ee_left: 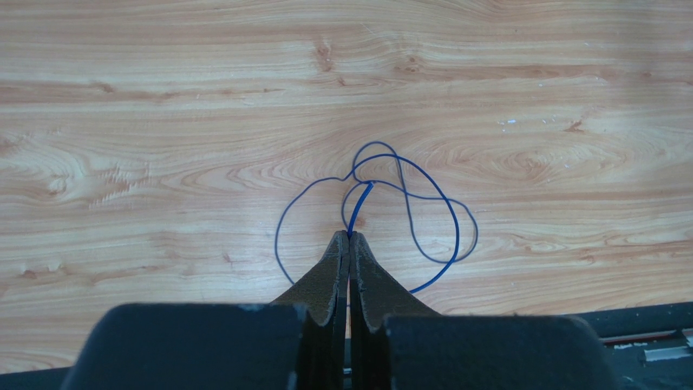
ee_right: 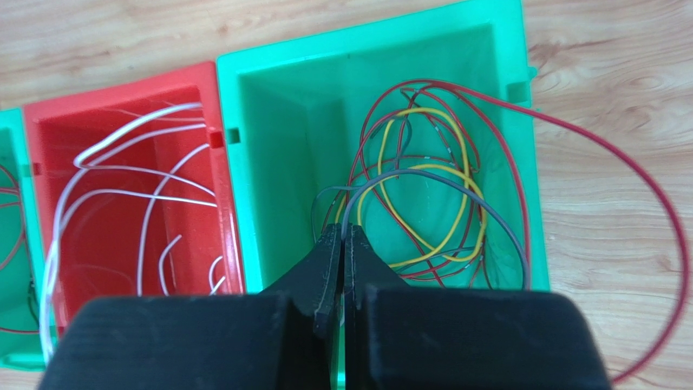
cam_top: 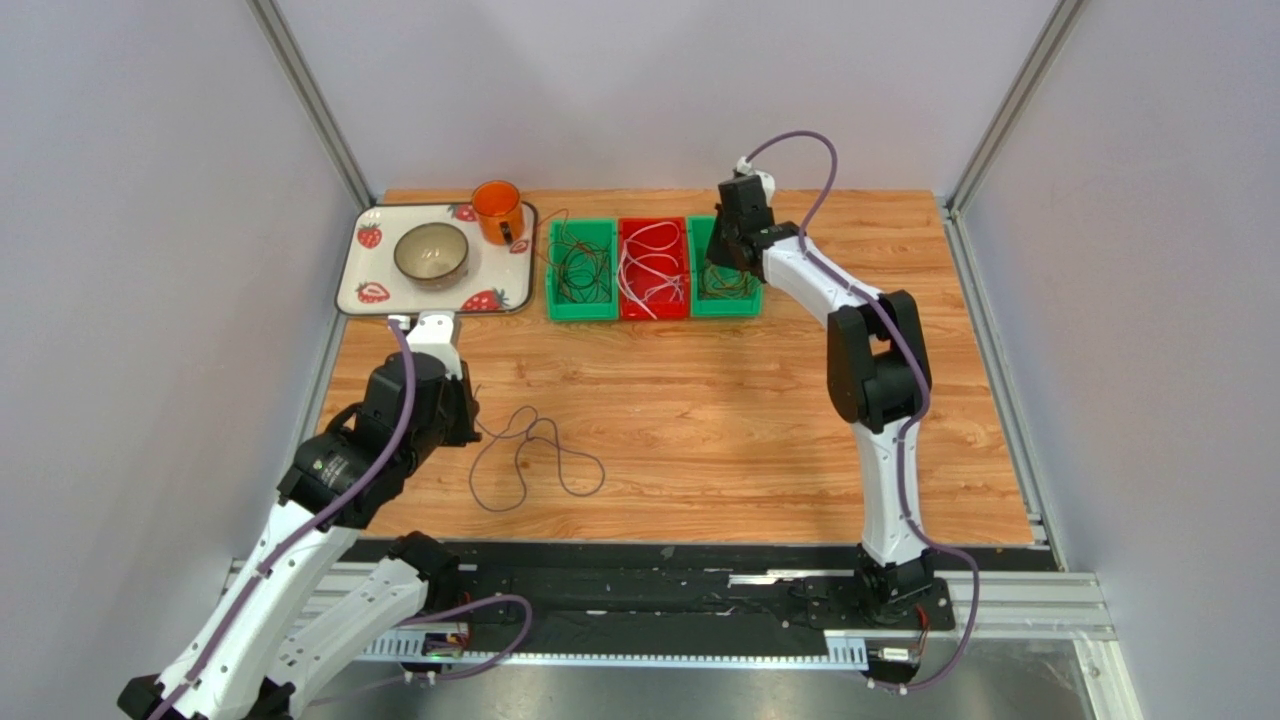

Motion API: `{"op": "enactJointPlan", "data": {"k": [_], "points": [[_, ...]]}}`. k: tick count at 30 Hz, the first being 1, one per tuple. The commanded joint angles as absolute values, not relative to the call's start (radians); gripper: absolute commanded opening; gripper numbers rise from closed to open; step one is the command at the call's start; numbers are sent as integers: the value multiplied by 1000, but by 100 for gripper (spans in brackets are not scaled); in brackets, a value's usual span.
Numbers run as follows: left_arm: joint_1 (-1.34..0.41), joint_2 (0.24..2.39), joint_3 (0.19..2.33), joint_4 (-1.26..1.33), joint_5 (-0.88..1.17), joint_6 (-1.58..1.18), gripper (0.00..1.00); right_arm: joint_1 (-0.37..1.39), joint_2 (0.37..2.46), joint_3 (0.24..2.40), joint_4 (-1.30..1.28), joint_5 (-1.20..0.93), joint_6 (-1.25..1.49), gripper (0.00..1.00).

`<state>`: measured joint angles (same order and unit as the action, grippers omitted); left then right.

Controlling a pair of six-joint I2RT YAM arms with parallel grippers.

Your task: Untangle the cables

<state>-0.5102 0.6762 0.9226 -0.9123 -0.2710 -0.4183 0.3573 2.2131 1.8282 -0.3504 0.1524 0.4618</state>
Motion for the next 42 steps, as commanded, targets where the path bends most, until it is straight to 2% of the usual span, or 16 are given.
{"op": "enactJointPlan", "data": {"k": [1,4,5,8,11,14,18,22,26,28,30,31,32,36,40,42], "points": [[-512,672,928,-904,-272,-428,0,356,2238,1911,-374,103,433,1],[-512,672,928,-904,-272,-428,0,357,2221,1966,-414,65,428,32],[-512,672,927,-904,-272,-428,0,357,2206,1980,-425,37,426,51],[-512,675,928,-904,-272,-428,0,357,2171,2052,-509,15,420,72],[-512,673,930,-905,-273,-428,0,356,2155,2144,-638,20,394,77],[-512,675,930,-904,-275,-429,0,350,2086,2100,-672,32,391,78],[-512,676,930,-905,-272,-428,0,350,1944,1887,-556,-38,426,79],[-512,680,930,-904,-268,-426,0,348,1950,1929,-596,-74,417,77],[-512,676,930,-907,-276,-430,0,350,1927,1892,-605,82,437,56],[-512,676,930,-907,-276,-430,0,347,1918,1820,-609,155,434,55],[-512,676,930,-907,-276,-430,0,339,1908,1731,-618,245,459,44],[-512,678,930,-907,-275,-430,0,325,1904,1694,-609,235,471,40],[-512,680,930,-905,-273,-428,0,318,1902,1663,-568,206,486,30],[-512,686,931,-904,-267,-425,0,308,1936,1640,-569,178,479,15],[-512,684,930,-905,-273,-428,0,308,1963,1666,-591,241,465,14],[-512,683,930,-904,-273,-428,0,302,1970,1664,-588,245,459,26]]}}
